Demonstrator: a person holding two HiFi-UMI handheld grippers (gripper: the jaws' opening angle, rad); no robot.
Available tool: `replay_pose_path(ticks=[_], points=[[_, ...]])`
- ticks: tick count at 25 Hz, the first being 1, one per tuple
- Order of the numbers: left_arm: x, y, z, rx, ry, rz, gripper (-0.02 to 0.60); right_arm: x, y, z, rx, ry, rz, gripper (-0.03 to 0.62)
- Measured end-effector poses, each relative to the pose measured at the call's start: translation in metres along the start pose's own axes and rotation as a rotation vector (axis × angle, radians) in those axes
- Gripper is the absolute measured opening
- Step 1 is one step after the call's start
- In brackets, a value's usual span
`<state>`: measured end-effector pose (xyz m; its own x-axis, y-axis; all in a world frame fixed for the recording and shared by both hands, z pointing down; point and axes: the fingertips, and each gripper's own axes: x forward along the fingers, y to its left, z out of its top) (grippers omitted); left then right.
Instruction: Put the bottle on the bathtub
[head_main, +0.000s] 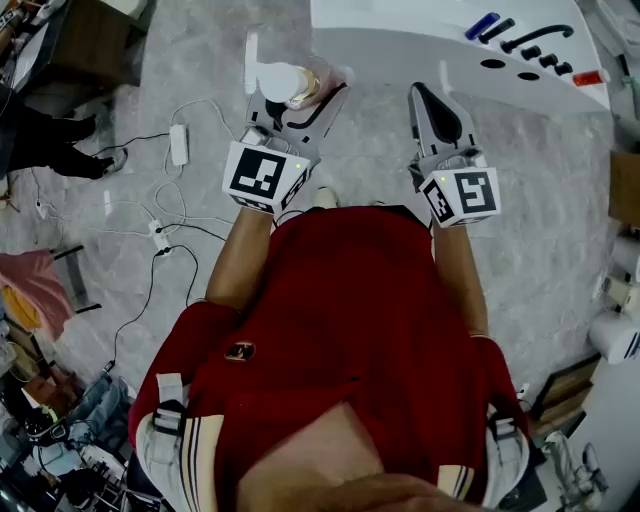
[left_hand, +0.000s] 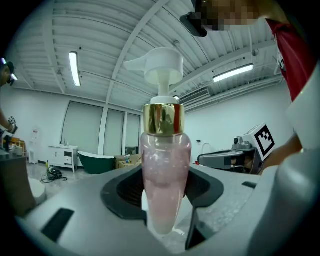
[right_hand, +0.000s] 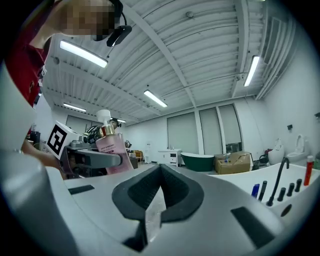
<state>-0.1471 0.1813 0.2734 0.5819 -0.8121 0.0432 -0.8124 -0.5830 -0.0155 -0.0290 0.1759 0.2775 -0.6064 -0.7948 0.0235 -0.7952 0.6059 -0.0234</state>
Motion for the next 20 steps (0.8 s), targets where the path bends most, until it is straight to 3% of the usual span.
replay_pose_path(ticks=[9, 20], points=[[0.005, 0.029, -0.013, -0.026, -0.009, -0.037, 0.222, 0.017, 0.009, -0.014, -0.032, 0.052, -0.038, 0.000], [0.062, 0.048, -0.021, -0.015, 0.031, 0.003, 0.222, 0.047, -0.051, -0.023, -0.021, 0.048, -0.024, 0.000]])
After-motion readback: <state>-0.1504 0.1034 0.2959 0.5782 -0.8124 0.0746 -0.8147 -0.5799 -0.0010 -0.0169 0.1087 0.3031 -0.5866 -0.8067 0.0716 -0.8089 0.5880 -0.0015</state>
